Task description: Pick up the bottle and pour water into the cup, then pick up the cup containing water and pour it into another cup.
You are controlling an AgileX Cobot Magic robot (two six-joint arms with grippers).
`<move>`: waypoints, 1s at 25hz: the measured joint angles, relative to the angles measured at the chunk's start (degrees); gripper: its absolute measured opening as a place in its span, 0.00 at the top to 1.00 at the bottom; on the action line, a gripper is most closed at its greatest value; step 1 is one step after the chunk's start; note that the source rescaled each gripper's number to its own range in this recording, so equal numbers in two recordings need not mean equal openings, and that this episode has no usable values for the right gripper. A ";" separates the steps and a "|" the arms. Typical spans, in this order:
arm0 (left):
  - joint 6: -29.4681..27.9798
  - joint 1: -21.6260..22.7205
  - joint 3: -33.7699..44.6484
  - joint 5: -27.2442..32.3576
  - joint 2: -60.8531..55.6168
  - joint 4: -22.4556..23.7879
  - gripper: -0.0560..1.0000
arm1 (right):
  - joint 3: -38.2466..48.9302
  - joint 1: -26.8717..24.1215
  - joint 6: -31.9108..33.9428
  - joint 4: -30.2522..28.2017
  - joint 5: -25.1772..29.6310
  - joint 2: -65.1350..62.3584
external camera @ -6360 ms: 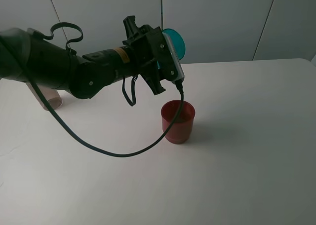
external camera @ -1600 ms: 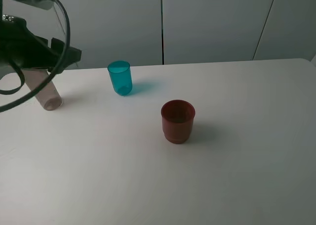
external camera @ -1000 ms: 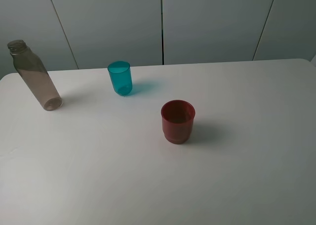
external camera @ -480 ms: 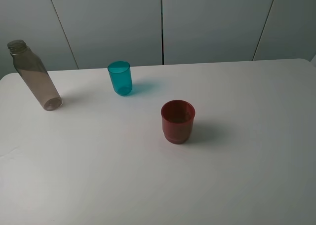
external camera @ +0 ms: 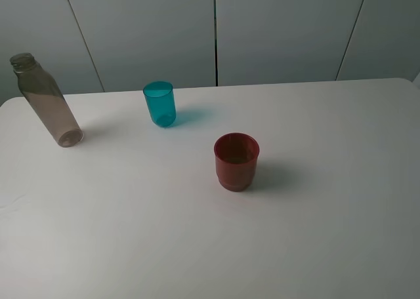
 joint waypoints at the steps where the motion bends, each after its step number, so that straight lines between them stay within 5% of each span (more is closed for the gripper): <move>1: 0.00 0.00 1.06 -0.92 -0.03 -0.20 0.06 | 0.00 0.00 0.00 0.00 0.00 0.00; 14: 1.24 0.29 3.47 -2.79 -0.29 -0.92 0.06 | 0.00 0.00 -0.33 0.21 0.00 0.00; 25: 1.58 20.33 3.47 -2.79 -0.29 -0.92 0.06 | 0.00 0.00 0.00 0.21 0.00 0.00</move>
